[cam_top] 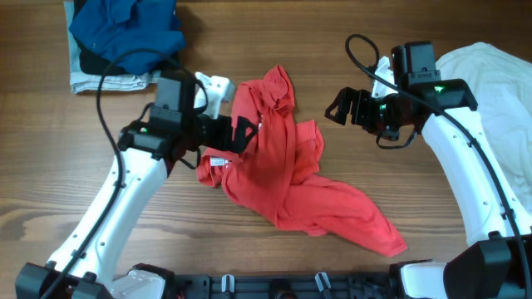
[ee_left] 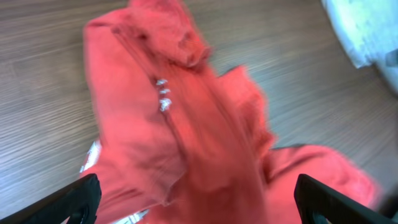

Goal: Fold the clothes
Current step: 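Grasp the red T-shirt's upper left part with the left gripper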

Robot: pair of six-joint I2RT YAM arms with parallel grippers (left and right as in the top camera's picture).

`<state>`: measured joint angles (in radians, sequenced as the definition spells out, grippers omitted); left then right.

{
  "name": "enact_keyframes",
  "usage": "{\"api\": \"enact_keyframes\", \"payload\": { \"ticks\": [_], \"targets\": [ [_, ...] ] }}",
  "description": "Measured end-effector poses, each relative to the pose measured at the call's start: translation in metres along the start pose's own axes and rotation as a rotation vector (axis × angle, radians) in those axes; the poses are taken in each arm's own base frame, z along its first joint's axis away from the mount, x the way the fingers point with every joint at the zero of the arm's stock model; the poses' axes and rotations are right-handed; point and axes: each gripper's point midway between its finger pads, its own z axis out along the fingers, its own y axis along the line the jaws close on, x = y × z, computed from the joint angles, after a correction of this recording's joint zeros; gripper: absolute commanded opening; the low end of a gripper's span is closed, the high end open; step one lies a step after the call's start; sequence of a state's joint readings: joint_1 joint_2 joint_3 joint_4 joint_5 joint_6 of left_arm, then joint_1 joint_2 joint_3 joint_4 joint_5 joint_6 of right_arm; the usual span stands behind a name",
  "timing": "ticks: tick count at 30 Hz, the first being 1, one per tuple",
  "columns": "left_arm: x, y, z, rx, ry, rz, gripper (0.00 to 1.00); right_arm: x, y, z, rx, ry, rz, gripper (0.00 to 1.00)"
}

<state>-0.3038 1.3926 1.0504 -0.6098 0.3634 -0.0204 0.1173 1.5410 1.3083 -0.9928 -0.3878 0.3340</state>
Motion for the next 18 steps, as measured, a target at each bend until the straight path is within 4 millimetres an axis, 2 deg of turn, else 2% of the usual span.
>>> {"api": "enact_keyframes", "payload": {
  "ticks": [3,5,7,11,14,18],
  "targets": [
    [-0.002,-0.011,0.008,-0.113,0.014,0.076,1.00,0.000,-0.006,-0.001,0.027,-0.001,0.009,1.00],
    [-0.001,-0.010,0.017,-0.160,0.027,0.080,1.00,-0.001,-0.010,-0.002,0.034,-0.004,0.020,1.00],
    [0.004,0.003,0.033,-0.215,0.067,0.050,1.00,-0.002,-0.016,-0.004,0.042,-0.007,0.037,1.00],
    [0.031,0.030,0.066,-0.299,0.184,-0.024,1.00,0.002,-0.023,-0.006,0.057,0.013,0.062,1.00],
    [0.043,0.042,0.070,-0.342,0.229,-0.083,1.00,0.004,-0.024,-0.006,0.058,0.020,0.064,1.00],
    [0.047,0.044,0.068,-0.354,0.242,-0.109,1.00,0.004,-0.024,-0.006,0.058,0.020,0.064,1.00]
  ]
}}
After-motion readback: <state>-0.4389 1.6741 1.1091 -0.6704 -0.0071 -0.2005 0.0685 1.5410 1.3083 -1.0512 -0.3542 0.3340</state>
